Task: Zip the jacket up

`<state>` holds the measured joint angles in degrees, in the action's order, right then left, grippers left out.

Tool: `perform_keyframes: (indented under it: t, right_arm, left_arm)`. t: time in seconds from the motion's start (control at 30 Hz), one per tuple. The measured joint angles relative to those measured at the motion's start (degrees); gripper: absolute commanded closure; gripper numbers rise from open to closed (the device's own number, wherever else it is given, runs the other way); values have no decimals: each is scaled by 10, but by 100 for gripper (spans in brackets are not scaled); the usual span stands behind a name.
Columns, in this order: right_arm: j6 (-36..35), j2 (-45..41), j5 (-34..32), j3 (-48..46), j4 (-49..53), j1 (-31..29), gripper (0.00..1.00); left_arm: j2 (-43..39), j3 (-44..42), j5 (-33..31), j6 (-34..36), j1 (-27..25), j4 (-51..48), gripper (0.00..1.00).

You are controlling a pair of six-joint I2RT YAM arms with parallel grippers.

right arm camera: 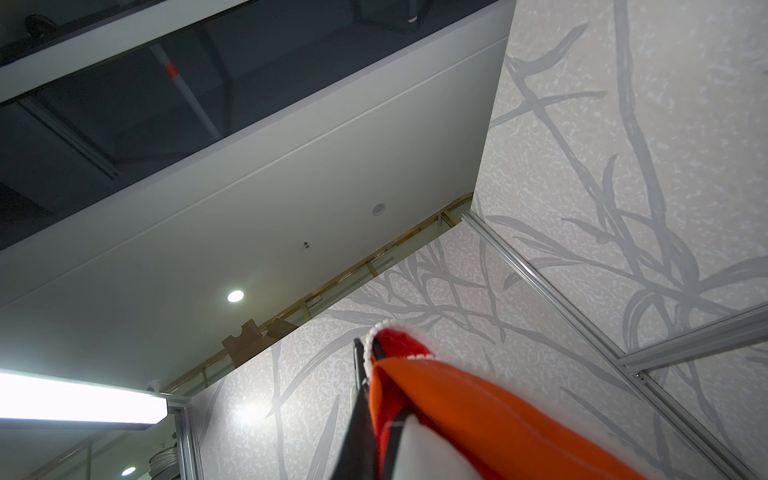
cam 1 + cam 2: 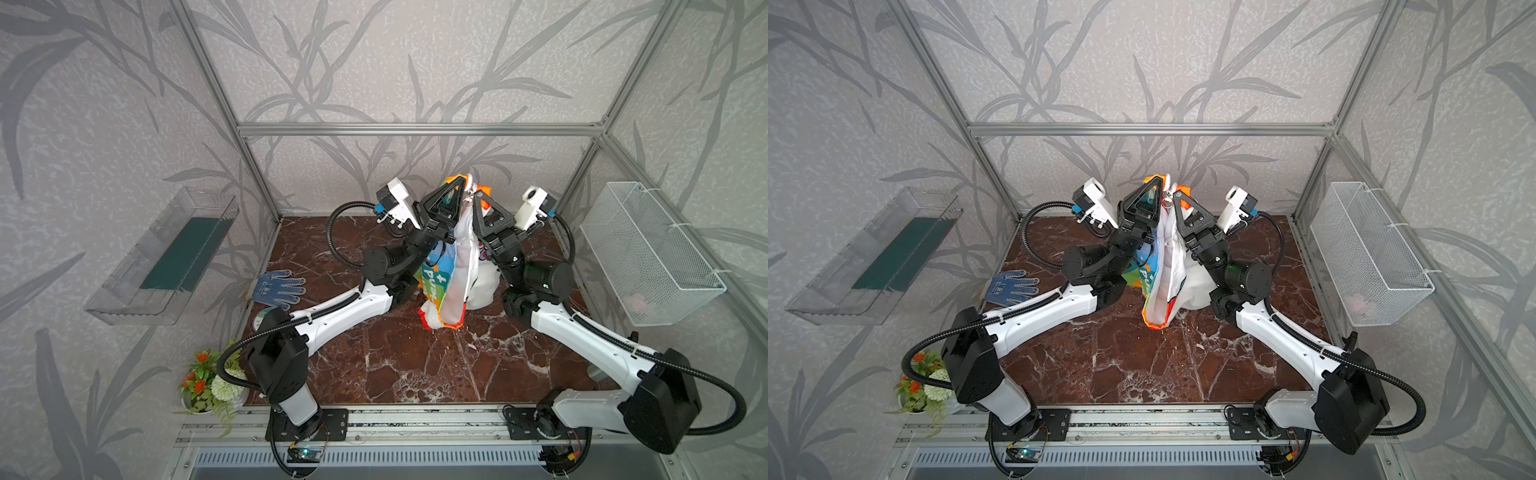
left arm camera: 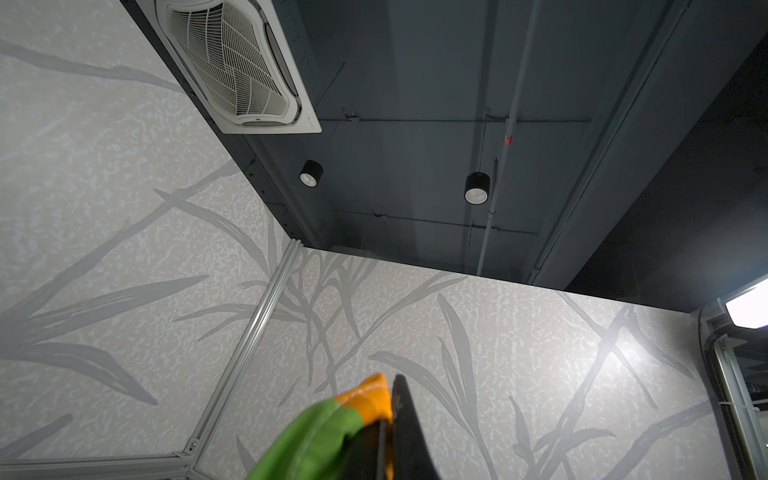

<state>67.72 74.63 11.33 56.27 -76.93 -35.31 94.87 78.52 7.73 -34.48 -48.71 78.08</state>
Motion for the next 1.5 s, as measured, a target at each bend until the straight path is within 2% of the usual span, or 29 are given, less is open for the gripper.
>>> perform_keyframes:
  t: [1.5]
  right_arm:
    - [-2,1,-8,14,2,0,100]
  left_arm:
    - [0,0,-5,5,-6,3,100]
